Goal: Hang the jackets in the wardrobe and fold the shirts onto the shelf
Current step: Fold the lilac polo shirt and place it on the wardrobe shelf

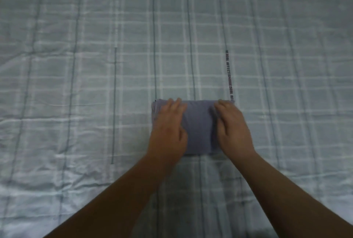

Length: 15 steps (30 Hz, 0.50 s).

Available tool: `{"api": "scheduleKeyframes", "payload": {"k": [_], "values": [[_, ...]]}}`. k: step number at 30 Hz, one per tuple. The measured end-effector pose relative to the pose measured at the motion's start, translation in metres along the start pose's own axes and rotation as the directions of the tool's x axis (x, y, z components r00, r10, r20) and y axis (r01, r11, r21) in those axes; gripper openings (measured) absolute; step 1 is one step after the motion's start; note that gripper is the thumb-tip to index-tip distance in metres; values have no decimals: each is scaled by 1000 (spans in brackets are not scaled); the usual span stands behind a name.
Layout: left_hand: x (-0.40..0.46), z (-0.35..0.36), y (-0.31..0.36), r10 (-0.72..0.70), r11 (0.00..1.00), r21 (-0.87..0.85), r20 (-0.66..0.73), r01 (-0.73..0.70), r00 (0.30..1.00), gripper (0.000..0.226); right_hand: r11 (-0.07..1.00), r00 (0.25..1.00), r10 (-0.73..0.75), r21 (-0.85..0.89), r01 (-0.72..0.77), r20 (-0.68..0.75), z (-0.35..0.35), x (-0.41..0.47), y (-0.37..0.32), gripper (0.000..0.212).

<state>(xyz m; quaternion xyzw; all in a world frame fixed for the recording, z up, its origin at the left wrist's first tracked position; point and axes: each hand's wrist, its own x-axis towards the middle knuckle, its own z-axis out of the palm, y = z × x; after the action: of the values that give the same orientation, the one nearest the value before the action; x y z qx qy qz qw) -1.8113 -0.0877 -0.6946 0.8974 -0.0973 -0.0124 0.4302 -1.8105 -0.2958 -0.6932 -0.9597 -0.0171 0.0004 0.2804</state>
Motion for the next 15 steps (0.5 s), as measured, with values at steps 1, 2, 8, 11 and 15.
{"api": "scheduleKeyframes", "payload": {"k": [1,2,8,11,15], "values": [[1,8,2,115,978,167,62,-124,991,61,985,989,-118,-115,128,88,5,1,3,46],[3,16,2,146,937,300,132,-180,981,60,961,974,-149,-207,183,169,10,3,6,50],[-8,43,-42,-23,794,593,252,-136,967,62,904,944,-59,-384,189,326,36,2,32,60],[-19,48,-46,-46,782,619,177,-75,983,61,896,947,-64,-401,194,315,44,3,36,60],[-20,51,-37,-117,766,643,124,10,985,60,902,944,-59,-388,189,325,45,5,35,59]]}}
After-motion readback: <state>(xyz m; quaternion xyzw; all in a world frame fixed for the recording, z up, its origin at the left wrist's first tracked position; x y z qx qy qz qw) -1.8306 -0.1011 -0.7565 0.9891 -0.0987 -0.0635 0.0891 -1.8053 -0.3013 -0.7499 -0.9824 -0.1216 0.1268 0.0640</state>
